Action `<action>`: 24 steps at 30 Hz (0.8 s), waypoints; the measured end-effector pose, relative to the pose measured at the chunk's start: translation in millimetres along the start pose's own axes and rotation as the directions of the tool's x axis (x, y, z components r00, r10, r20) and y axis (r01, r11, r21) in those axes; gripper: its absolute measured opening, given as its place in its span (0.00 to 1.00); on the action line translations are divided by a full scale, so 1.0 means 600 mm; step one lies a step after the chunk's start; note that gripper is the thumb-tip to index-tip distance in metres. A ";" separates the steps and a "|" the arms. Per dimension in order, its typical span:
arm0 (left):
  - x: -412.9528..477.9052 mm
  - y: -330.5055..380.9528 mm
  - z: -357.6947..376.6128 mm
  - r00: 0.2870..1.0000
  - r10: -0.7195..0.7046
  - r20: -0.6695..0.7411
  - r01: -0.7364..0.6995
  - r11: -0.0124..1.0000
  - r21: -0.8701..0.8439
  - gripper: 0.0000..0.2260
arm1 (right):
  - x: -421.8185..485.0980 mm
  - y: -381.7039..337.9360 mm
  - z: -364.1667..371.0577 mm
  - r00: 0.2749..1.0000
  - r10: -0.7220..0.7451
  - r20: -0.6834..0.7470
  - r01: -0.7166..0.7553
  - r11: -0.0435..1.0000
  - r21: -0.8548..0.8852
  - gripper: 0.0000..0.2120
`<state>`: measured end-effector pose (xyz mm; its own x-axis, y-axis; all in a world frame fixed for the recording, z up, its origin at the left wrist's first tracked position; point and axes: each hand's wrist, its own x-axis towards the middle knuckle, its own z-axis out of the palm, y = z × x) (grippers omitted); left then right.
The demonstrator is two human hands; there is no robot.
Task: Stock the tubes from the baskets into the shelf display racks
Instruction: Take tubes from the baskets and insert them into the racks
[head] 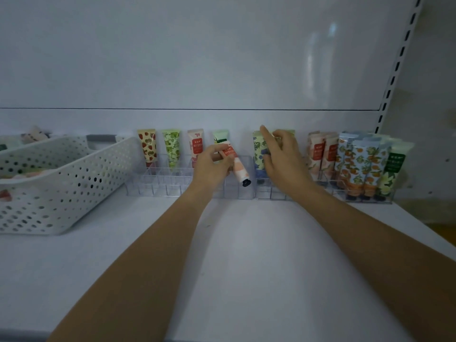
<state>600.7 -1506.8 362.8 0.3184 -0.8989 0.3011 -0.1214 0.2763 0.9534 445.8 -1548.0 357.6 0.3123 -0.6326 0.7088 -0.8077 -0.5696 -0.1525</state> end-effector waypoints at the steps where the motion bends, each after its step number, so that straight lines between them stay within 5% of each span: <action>1: 0.000 0.000 0.000 1.000 -0.012 0.002 0.012 1.000 -0.011 0.13 | -0.004 -0.004 -0.003 1.000 -0.007 -0.028 0.009 0.998 0.059 0.26; 5: -0.003 0.002 -0.002 1.000 -0.009 0.018 0.009 0.999 -0.034 0.13 | -0.013 -0.022 -0.021 0.989 0.058 -0.135 -0.027 0.975 0.221 0.19; 10: -0.020 0.008 0.009 0.996 -0.003 0.091 0.010 0.997 -0.074 0.19 | -0.027 -0.040 -0.034 0.981 0.066 0.181 -0.141 0.886 0.442 0.20; 15: -0.033 0.007 0.017 0.976 0.119 0.183 -0.120 0.993 -0.009 0.18 | -0.032 -0.035 -0.051 0.962 0.132 0.239 -0.243 0.811 0.532 0.17; 19: -0.035 -0.008 0.010 0.942 0.179 0.285 -0.268 0.912 0.312 0.15 | -0.027 0.000 -0.072 0.972 0.229 0.059 -0.232 0.881 0.413 0.23; 24: -0.036 -0.027 0.007 0.865 0.189 0.464 -0.474 0.607 0.637 0.14 | -0.038 0.062 -0.092 0.919 0.337 -0.204 -0.256 0.904 0.342 0.29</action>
<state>591.7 -1492.9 340.9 -0.1834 -0.8833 0.4314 -0.8240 0.3774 0.4226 381.2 -1525.6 373.6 -0.0876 -0.6665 0.7403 -0.6389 -0.5326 -0.5551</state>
